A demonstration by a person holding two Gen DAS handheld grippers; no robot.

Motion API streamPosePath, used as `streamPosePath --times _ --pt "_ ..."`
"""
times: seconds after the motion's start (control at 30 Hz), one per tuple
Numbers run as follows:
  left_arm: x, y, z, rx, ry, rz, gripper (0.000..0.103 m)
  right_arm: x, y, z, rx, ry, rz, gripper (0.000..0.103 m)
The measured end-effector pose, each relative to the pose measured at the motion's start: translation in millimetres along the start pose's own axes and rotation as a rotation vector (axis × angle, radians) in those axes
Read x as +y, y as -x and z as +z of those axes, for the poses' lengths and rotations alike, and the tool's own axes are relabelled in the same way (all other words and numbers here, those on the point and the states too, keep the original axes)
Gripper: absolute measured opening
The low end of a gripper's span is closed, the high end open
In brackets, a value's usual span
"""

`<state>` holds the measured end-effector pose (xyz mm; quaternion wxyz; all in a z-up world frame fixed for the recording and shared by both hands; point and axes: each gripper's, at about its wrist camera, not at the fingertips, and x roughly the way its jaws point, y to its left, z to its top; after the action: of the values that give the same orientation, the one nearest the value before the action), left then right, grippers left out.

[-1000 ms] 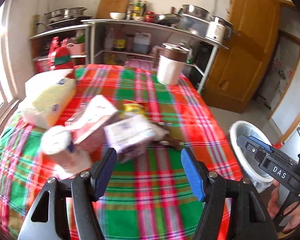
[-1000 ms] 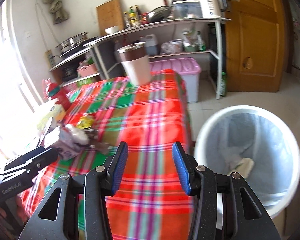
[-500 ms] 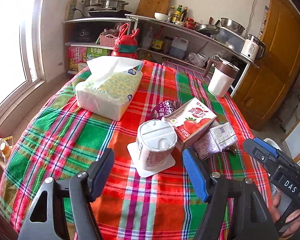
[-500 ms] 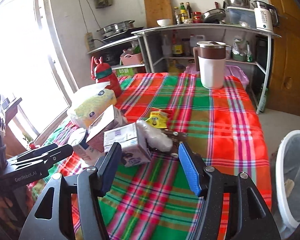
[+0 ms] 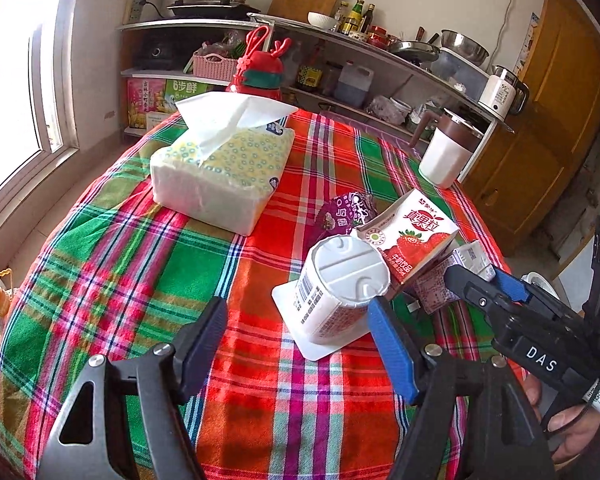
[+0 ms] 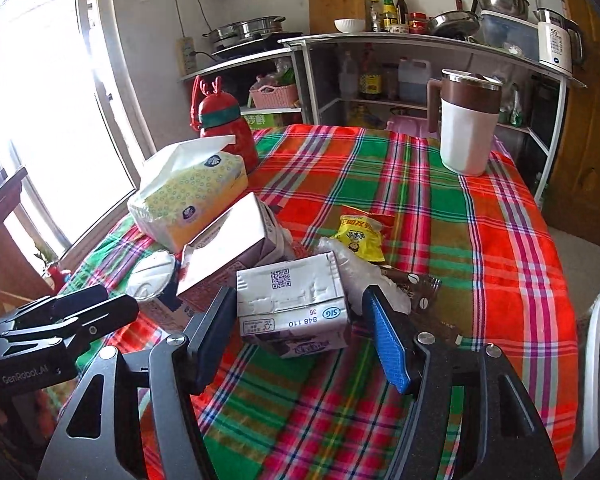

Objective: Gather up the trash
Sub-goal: 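Grasp the white yogurt cup with the left gripper while the right gripper grasps the purple-white milk carton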

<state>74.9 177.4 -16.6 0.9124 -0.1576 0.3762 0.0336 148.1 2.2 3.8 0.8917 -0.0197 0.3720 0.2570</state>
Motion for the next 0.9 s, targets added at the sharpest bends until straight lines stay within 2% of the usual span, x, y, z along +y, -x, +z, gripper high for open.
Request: streamPosePath --times 0.03,0.07,0.3,0.53,0.6,0.67,0.9 --pt "-0.8 -2.6 0.2 0.006 -0.006 -0.009 0.076 -2.6 0.4 -0.7 -0.003 -0.008 -0.006 0.064" --pt "-1.8 -5.7 0.6 0.013 -0.010 -0.014 0.076 -4.5 3.3 -1.5 -0.011 -0.014 -0.009 0.058" --pt "-10.3 -28.5 8.5 0.043 -0.050 -0.034 0.076 -18.3 21.8 -8.7 -0.045 -0.044 -0.082 0.058" --pt "-16.7 -41.9 13.5 0.052 -0.073 -0.082 0.076 -45.3 41.1 -25.6 -0.053 -0.143 -0.147 0.058" --pt "-15.3 -40.9 14.6 0.040 -0.057 -0.084 0.071 -51.2 46.1 -33.1 -0.040 -0.164 -0.147 0.058" --pt "-16.7 -39.2 14.9 0.034 -0.058 -0.077 0.061 -55.9 51.6 -40.7 -0.028 -0.176 -0.146 0.057" --pt "-21.2 -31.4 8.5 0.029 -0.015 -0.034 0.058 -67.1 70.6 -58.3 -0.050 -0.218 -0.092 0.057"
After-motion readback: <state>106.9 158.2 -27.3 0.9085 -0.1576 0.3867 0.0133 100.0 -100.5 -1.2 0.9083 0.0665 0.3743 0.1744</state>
